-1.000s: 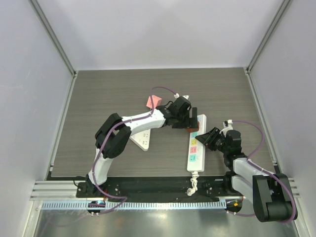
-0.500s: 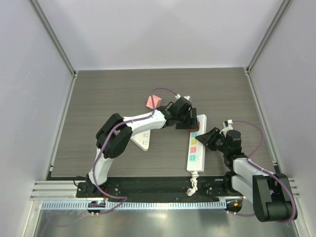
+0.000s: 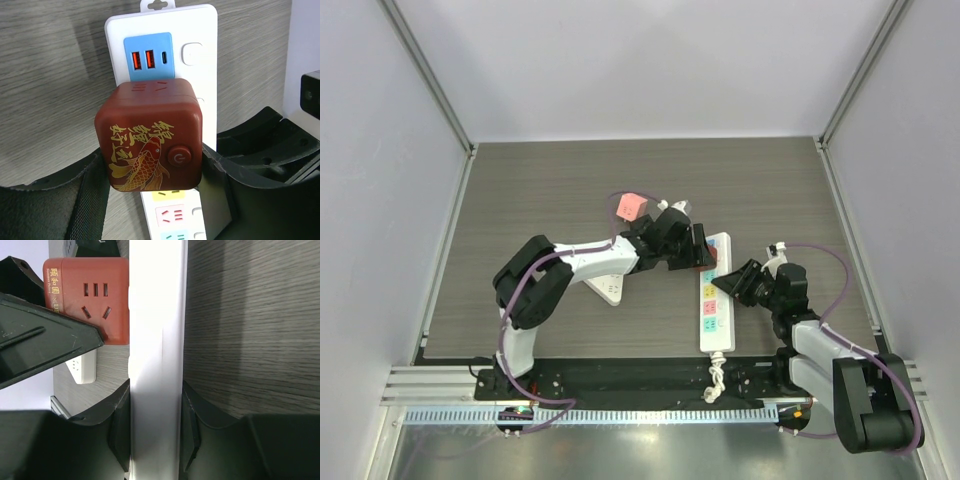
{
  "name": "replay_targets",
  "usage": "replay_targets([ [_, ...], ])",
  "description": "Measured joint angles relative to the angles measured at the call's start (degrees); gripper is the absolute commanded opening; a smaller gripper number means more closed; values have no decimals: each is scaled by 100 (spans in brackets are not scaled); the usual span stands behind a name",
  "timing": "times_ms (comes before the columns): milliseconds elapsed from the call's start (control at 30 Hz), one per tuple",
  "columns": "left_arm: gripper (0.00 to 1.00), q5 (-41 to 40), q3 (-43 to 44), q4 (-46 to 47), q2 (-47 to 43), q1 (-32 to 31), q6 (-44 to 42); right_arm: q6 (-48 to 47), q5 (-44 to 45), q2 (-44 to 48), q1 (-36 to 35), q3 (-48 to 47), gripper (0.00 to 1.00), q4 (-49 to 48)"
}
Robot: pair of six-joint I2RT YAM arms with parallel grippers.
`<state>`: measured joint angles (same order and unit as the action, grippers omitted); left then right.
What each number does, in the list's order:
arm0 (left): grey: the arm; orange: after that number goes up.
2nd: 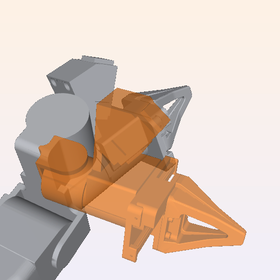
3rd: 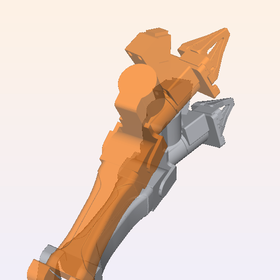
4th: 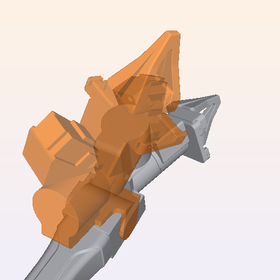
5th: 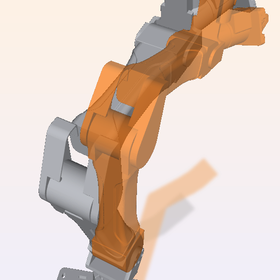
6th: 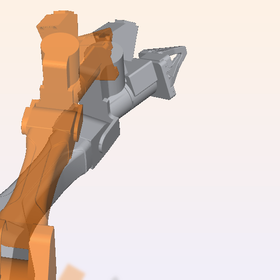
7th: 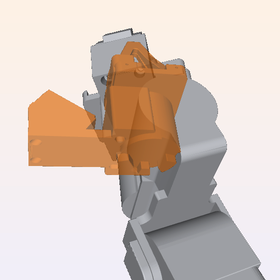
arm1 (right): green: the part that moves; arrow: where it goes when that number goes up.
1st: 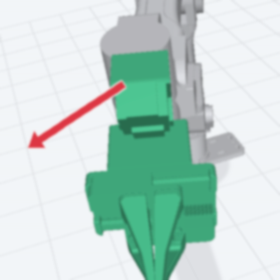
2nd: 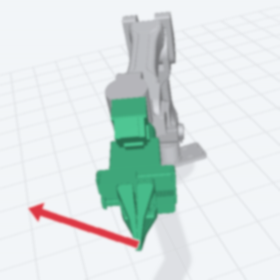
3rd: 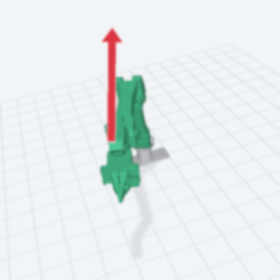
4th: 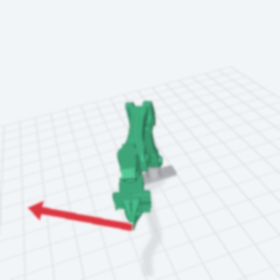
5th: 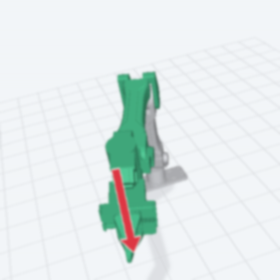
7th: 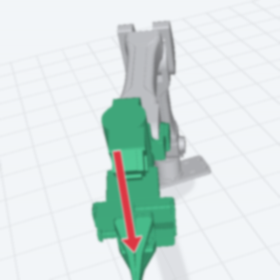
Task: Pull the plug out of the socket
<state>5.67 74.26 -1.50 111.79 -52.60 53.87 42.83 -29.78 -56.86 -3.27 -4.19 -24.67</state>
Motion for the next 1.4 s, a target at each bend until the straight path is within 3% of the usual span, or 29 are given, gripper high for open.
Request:
replay_targets([
  [500,0,-28,-761,850,-382,9,584,-90,-92,37,-4,0,1,-103],
  [767,0,-544,-894,538,-826,-146,466,-175,-247,184,-68,0,1,-238],
  [1400,0,-645,-990,533,-940,-153,715,-227,-284,-101,-105,-192,1,-199],
])
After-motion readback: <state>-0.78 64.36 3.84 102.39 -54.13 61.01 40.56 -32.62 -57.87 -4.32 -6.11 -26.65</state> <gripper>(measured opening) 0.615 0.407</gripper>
